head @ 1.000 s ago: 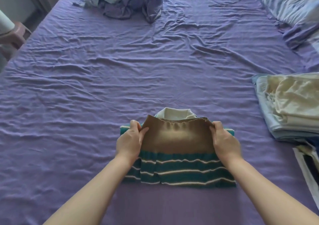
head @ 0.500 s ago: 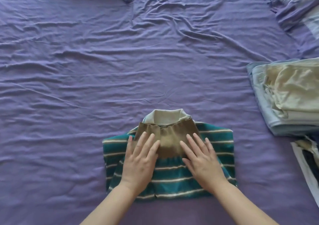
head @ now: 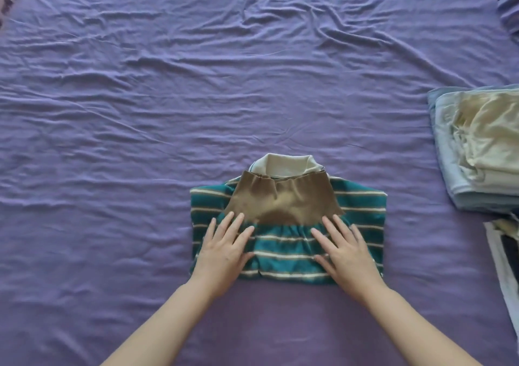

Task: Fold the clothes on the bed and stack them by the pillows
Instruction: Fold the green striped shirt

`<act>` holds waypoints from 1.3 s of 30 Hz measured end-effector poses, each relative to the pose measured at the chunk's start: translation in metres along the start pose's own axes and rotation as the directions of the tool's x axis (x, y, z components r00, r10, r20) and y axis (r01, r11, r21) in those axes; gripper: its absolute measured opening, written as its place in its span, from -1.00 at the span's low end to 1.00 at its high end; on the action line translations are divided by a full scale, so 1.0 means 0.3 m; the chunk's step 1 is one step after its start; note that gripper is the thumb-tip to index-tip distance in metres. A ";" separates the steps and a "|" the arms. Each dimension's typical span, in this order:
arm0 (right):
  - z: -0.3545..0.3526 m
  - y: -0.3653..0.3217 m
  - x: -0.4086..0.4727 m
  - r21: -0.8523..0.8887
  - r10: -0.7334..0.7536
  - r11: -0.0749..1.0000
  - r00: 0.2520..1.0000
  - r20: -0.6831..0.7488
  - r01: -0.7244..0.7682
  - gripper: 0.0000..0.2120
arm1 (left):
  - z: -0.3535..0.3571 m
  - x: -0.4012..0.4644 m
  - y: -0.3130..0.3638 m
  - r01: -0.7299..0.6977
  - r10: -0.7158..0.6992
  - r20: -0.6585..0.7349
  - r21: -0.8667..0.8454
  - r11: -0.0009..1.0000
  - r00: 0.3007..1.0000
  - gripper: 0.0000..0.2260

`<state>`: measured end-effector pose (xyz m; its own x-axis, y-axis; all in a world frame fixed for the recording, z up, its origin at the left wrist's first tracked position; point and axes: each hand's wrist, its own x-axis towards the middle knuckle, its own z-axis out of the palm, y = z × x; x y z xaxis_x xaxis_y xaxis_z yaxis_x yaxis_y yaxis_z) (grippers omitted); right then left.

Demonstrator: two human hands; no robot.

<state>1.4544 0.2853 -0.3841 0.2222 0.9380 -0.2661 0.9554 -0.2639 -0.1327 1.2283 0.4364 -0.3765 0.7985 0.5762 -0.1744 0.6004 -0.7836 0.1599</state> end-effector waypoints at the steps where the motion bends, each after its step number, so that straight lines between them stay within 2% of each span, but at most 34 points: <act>1: 0.015 0.009 -0.038 0.054 -0.013 0.998 1.000 0.008 0.012 -0.54 | 0.000 -0.041 -0.010 0.007 -0.008 -0.020 -0.043 0.999 1.000 -0.54; 4: 0.023 0.002 -0.121 0.232 0.035 0.971 0.994 0.100 -0.057 -0.56 | 0.003 -0.135 -0.029 0.106 -0.107 0.007 -0.189 0.976 0.994 -0.61; 7: 0.038 -0.053 -0.145 0.254 0.054 0.965 0.997 0.056 -0.067 -0.64 | 0.010 -0.184 -0.039 0.206 -0.186 0.095 -0.316 0.926 0.978 -0.63; 11: 0.043 -0.200 -0.105 0.255 -0.044 0.965 0.995 -0.092 0.066 -0.64 | 0.027 -0.195 -0.059 0.182 -0.165 0.080 -0.318 0.930 0.983 -0.73; 15: 0.066 -0.387 -0.031 0.261 -0.112 0.956 0.988 -0.105 0.137 -0.62 | 0.022 -0.197 -0.091 0.242 -0.236 0.056 -0.297 0.924 0.970 -0.83; 18: 0.081 -0.409 0.004 0.225 -0.074 0.968 0.984 -0.160 0.109 -0.72 | -0.015 -0.218 -0.142 0.160 -0.147 0.080 -0.209 0.965 0.986 -0.78; 20: 0.092 -0.379 -0.003 0.169 -0.107 0.975 0.970 -0.217 0.145 -0.75 | -0.050 -0.243 -0.192 0.149 -0.133 0.099 -0.184 0.972 0.986 -0.72; 23: 0.093 -0.346 -0.022 0.163 -0.128 0.971 0.960 -0.250 0.173 -0.73 | -0.095 -0.263 -0.245 0.118 -0.103 0.099 -0.164 0.979 0.990 -0.62; 25: 0.090 -0.338 -0.032 0.179 -0.128 0.968 0.962 -0.241 0.174 -0.66 | -0.106 -0.257 -0.242 0.048 -0.036 0.082 -0.155 0.987 0.996 -0.62; 27: 0.090 -0.324 -0.044 0.166 -0.120 0.974 0.970 -0.210 0.156 -0.50 | -0.096 -0.239 -0.209 -0.066 0.067 -0.003 -0.126 0.990 0.998 -0.65; 29: 0.094 -0.290 -0.061 0.107 -0.114 0.985 0.974 -0.196 0.137 -0.46 | -0.071 -0.209 -0.152 -0.106 0.107 0.006 -0.085 0.991 0.994 -0.63; 32: 0.105 -0.224 -0.094 0.030 -0.142 0.988 0.964 -0.224 0.153 -0.63 | -0.010 -0.166 -0.078 -0.085 0.078 0.209 0.022 0.996 0.975 -0.58; 33: 0.103 -0.201 -0.104 0.025 -0.153 0.986 0.959 -0.237 0.163 -0.66 | 0.004 -0.154 -0.056 -0.068 0.056 0.225 0.049 0.996 0.973 -0.58; 37: 0.078 -0.089 -0.118 -0.019 -0.195 0.980 0.949 -0.246 0.197 -0.67 | 0.006 -0.086 0.081 -0.132 0.127 0.127 0.031 0.991 0.984 -0.61; 39: 0.063 -0.031 -0.124 -0.053 -0.222 0.975 0.957 -0.184 0.216 -0.49 | 0.016 -0.045 0.165 -0.183 0.182 0.106 -0.005 0.983 0.978 -0.59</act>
<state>1.4335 0.2485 -0.3909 0.0367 0.9981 -0.0492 0.9897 -0.0431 -0.1366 1.2472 0.3887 -0.3710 0.8851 0.3959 -0.2446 0.4447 -0.8745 0.1937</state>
